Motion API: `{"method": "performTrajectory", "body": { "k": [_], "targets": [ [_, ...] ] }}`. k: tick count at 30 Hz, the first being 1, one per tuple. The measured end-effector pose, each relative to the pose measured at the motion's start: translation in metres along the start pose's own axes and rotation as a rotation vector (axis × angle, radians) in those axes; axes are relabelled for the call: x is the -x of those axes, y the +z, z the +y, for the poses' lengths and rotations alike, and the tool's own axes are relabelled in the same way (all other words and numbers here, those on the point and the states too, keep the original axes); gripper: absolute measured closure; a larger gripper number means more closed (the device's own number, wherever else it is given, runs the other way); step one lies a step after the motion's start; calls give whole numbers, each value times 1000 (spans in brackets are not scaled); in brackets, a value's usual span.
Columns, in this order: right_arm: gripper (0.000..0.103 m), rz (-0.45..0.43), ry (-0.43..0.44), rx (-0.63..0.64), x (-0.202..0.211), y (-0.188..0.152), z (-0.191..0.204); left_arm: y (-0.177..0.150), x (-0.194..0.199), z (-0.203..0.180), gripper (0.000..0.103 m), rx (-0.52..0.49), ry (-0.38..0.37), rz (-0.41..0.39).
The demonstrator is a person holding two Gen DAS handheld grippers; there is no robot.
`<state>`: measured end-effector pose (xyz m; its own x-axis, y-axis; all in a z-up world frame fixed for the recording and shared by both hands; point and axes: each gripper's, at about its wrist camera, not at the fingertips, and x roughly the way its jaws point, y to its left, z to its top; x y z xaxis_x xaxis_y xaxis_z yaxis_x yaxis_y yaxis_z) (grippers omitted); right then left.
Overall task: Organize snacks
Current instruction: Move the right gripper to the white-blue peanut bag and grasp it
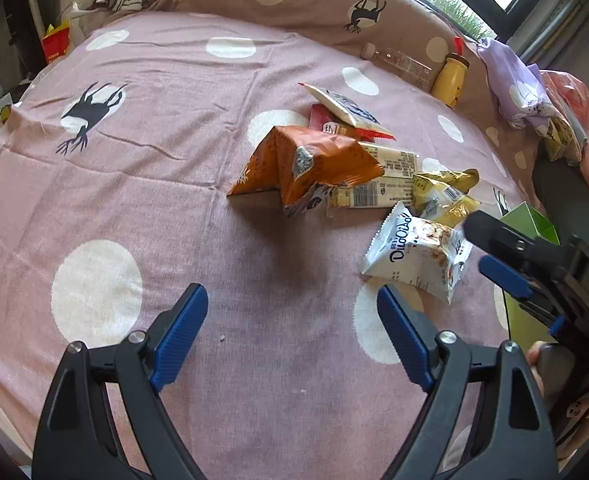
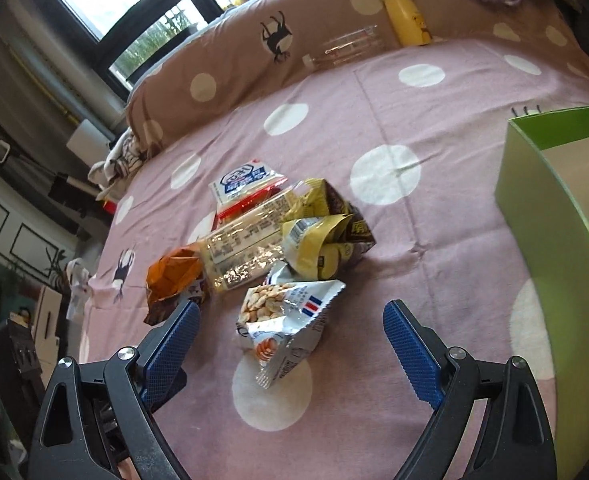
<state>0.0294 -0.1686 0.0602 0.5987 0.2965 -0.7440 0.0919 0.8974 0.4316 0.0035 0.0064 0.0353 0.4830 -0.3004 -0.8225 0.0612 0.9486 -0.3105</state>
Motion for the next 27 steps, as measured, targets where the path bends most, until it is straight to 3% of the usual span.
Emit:
{"method": "performTrajectory", "body": {
  "k": [6,9,11,15,21,27],
  "targets": [
    [11,70,-21,7,-31,1,8,-1,1,4,16,10,25,2],
    [25,87,-28,3,-37,2,6,-1,0,5,16,16,12,16],
    [42,99,3,0,-39,2,3,-1,0,5,16,26,-29,23],
    [52,107,80,-15,-35,0,-1,-1,-1,2,16,45,-145,50],
    [53,161,222,-26,-30,-8,2,-9,-7,-17,16,-28,-243,114],
    [58,219,262,-28,-35,-15,4,-15,-19,-29,16,-62,-279,156]
  ]
}}
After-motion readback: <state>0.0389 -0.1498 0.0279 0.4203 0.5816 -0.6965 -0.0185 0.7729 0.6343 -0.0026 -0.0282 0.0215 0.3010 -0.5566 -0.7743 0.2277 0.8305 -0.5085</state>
